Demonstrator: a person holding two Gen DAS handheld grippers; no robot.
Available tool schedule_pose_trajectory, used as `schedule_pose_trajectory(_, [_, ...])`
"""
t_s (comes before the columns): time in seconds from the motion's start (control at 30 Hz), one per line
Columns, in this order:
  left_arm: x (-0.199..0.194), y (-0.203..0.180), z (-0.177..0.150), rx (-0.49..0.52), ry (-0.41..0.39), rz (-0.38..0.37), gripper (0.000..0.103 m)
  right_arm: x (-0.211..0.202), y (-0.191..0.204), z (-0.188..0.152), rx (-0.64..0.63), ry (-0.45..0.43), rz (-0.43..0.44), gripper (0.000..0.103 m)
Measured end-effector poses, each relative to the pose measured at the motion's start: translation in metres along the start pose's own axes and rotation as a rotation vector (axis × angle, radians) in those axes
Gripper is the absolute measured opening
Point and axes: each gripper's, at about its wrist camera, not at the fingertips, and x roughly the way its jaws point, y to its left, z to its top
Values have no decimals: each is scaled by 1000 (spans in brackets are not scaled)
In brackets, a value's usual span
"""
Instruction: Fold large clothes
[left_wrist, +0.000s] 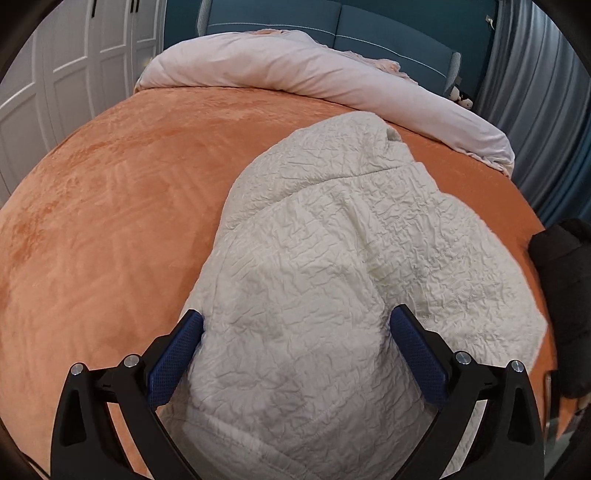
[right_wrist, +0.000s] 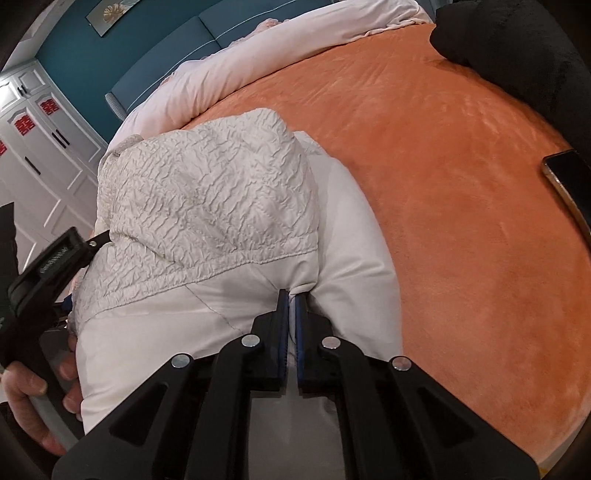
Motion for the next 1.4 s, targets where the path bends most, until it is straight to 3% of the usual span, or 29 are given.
schedule_pose_trajectory(0.3, [6, -10, -3, 42, -23, 64, 98, -3, 8, 11, -4, 25, -13, 2])
schedule_pose_trajectory(0.37, [1, -10, -1, 46, -17, 71, 98, -26, 16, 19, 0, 0, -62, 8])
schedule_pose_trajectory(0.43, [-8, -7, 3, 41, -6, 64, 98, -55, 31, 23, -27, -74, -66, 8])
schedule_pose_trajectory(0.5, [-20, -5, 5, 40, 6, 69, 98, -66, 44, 27, -76, -86, -64, 8])
schedule_pose_trajectory(0.6, [-39, -7, 6, 52, 15, 64, 98, -55, 61, 30, -168, -24, -77, 8])
schedule_pose_trajectory(0.67, [-55, -5, 4, 73, 16, 57, 98, -18, 58, 21, -188, 131, -88, 10])
schedule_pose_trajectory(0.8, [-79, 4, -5, 106, 67, 17, 98, -28, 42, 17, -121, 129, -58, 11])
schedule_pose_trajectory(0.83, [-85, 10, -8, 107, 91, -3, 98, -39, 37, 16, -89, 124, -36, 12])
schedule_pose_trajectory(0.9, [-95, 22, -16, 106, 128, -42, 98, -58, 26, 12, -56, 108, -11, 38])
schedule_pose_trajectory(0.97, [-101, 36, -28, 109, 172, -49, 98, -78, 10, 1, -44, 94, -20, 51])
schedule_pose_trajectory(1.07, [-108, 54, -47, 94, 226, -61, 98, -92, -8, -12, -10, 123, -22, 57])
schedule_pose_trajectory(1.2, [-106, 71, -64, 50, 305, -82, 98, -83, -20, -24, 80, 194, 71, 65])
schedule_pose_trajectory(1.4, [-94, 70, -57, -1, 352, -119, 98, -47, -19, -27, 166, 296, 192, 71])
